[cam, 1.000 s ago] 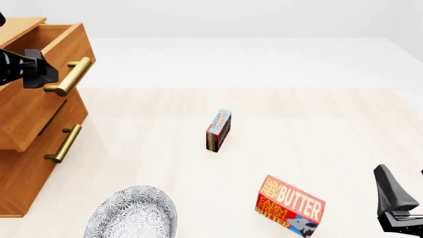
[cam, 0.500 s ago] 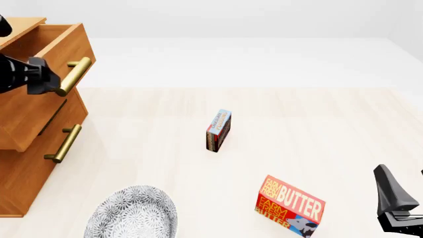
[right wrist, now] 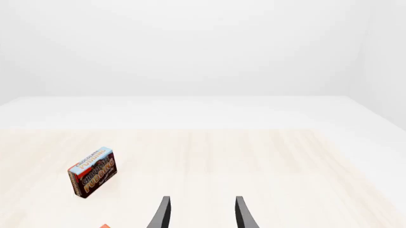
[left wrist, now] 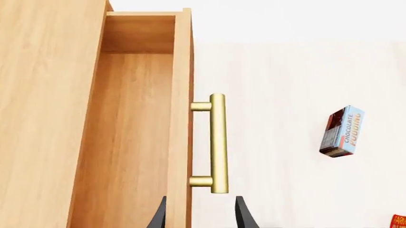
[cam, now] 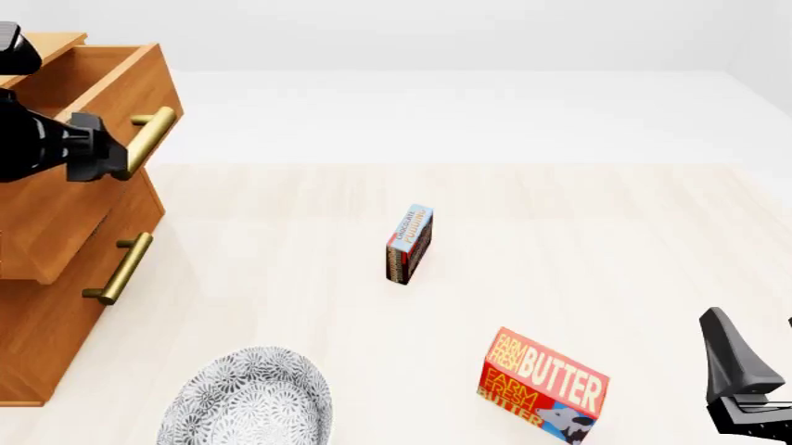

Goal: Put the chocolate pudding in the top drawer of the cabinet and close it.

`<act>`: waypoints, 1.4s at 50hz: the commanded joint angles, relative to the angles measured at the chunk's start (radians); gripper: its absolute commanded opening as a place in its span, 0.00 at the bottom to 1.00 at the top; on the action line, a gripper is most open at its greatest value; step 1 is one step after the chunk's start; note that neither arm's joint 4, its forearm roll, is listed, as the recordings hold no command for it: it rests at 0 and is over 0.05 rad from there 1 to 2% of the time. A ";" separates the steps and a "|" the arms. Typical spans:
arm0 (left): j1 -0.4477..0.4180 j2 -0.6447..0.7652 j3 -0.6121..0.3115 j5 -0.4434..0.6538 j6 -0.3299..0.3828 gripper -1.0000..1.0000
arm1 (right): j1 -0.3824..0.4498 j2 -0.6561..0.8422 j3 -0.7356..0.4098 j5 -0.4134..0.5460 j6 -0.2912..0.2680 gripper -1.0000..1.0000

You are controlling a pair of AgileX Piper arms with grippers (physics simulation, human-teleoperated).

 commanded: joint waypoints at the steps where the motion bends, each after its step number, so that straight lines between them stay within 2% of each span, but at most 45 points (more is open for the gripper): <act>1: -0.018 0.002 0.004 0.002 0.000 1.00 | 0.000 0.000 0.000 0.000 0.000 1.00; 70: -0.139 0.001 0.007 -0.037 -0.064 1.00 | 0.000 0.000 0.000 0.000 0.000 1.00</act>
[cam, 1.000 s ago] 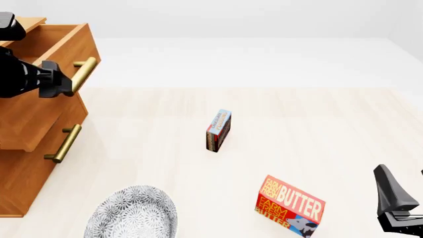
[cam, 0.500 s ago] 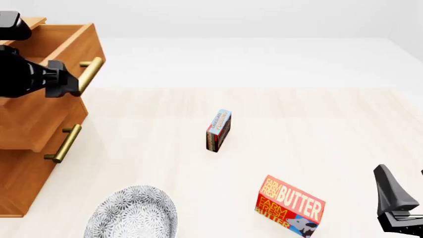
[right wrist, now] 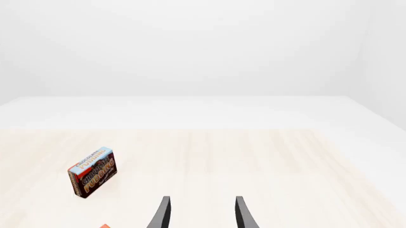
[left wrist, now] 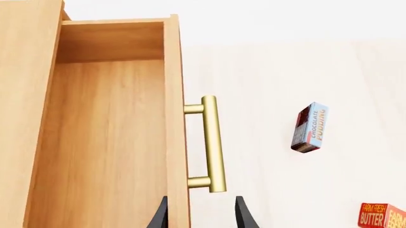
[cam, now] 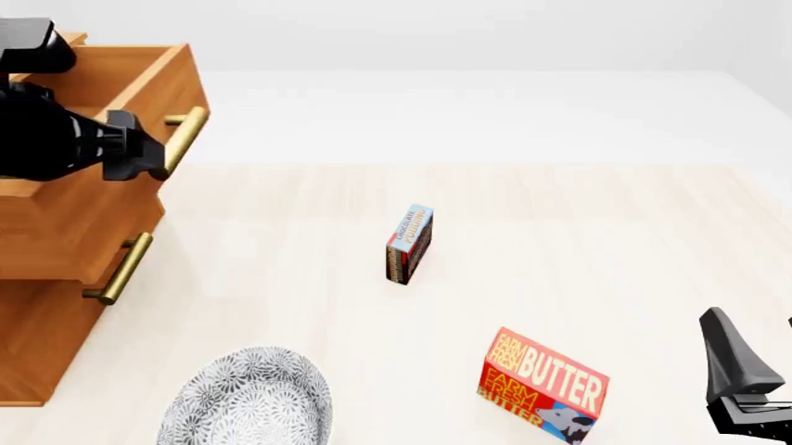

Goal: Put the chocolate pudding in the top drawer of the cabinet and close it.

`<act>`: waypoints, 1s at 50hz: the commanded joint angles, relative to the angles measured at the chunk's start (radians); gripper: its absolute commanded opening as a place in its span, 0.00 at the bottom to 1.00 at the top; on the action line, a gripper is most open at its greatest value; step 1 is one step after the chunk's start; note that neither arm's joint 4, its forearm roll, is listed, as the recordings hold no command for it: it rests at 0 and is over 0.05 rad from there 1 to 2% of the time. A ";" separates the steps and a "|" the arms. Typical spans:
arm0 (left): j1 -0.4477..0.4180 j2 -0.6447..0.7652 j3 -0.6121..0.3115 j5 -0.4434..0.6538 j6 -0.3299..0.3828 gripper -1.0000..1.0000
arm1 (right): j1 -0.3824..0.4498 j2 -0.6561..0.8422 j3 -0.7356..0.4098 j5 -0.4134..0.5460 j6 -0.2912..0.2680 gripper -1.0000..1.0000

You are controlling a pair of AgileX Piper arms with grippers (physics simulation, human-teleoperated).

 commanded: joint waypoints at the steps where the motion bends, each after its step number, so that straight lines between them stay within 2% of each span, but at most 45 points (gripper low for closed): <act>1: -0.020 0.009 -0.002 -0.007 -0.004 1.00 | 0.000 0.000 0.000 0.000 0.000 1.00; 26: -0.038 0.007 0.001 -0.018 -0.014 1.00 | 0.000 0.000 0.000 0.000 0.000 1.00; 50: -0.090 0.030 0.033 -0.072 -0.051 1.00 | 0.000 0.000 0.000 0.000 0.000 1.00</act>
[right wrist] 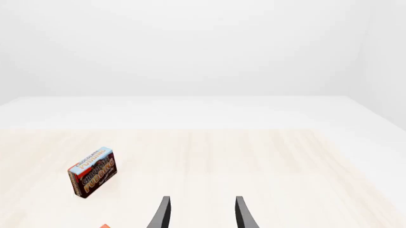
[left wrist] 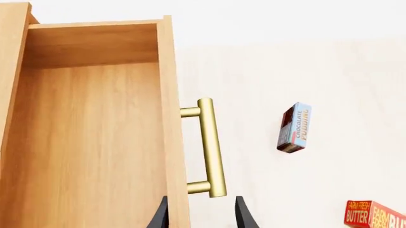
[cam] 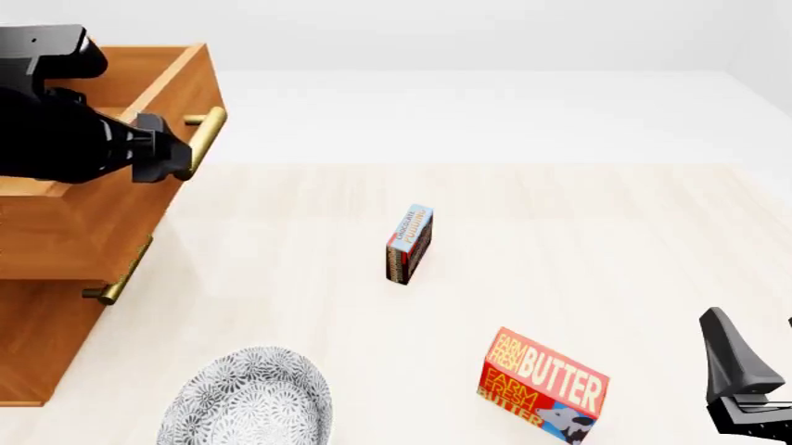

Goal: Put the chocolate pudding in the top drawer of the cabinet and close it.

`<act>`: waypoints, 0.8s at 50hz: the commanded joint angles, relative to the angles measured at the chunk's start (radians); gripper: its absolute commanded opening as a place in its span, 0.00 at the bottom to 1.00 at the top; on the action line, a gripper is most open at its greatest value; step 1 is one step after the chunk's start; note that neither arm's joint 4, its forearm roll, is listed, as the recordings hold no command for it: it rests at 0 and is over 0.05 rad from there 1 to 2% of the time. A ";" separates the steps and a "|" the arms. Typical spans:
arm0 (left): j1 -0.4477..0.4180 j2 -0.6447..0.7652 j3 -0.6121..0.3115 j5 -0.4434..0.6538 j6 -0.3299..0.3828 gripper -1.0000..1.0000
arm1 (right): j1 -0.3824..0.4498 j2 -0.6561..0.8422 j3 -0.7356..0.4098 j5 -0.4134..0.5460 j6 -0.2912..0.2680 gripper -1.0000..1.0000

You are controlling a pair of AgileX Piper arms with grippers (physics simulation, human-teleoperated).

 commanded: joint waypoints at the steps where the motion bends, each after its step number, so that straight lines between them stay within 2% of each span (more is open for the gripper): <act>1: -0.027 0.010 0.015 -0.023 -0.015 1.00 | 0.000 0.000 0.000 0.000 0.000 1.00; 40: -0.087 0.052 -0.024 -0.043 -0.014 1.00 | 0.000 0.000 0.000 0.000 0.000 1.00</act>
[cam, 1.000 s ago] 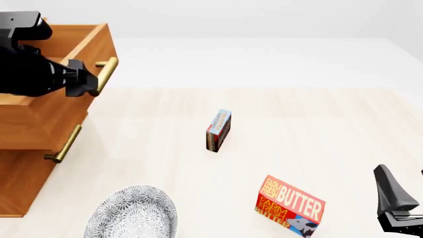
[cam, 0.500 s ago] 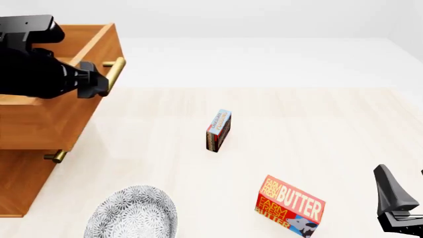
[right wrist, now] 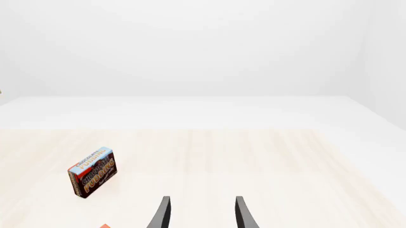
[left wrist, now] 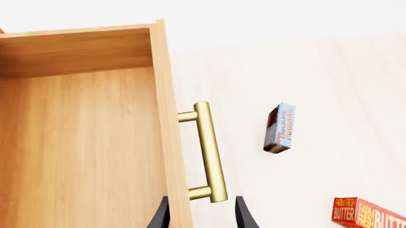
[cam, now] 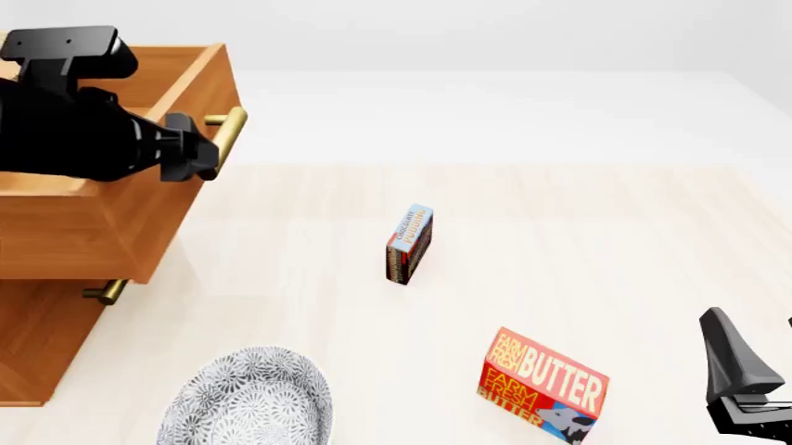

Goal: Put the chocolate pudding in the top drawer of the cabinet and close it.

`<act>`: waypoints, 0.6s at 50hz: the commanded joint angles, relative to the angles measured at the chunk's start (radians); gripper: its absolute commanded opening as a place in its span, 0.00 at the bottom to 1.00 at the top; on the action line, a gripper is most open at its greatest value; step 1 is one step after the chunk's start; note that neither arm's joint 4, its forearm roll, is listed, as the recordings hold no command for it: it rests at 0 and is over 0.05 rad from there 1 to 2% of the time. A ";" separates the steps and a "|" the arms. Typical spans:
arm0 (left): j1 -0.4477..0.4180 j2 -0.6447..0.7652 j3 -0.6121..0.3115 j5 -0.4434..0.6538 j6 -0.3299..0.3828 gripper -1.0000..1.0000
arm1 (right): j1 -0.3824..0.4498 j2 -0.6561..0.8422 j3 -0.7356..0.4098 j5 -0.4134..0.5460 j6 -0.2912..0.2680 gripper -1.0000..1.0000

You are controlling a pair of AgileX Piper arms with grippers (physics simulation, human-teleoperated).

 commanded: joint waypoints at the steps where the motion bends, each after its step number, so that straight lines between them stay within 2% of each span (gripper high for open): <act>1: -0.023 0.021 -0.019 -0.007 0.008 1.00 | 0.000 0.000 0.000 0.000 0.000 1.00; 30: -0.069 0.037 -0.002 -0.050 -0.022 1.00 | 0.000 0.000 0.000 0.000 0.000 1.00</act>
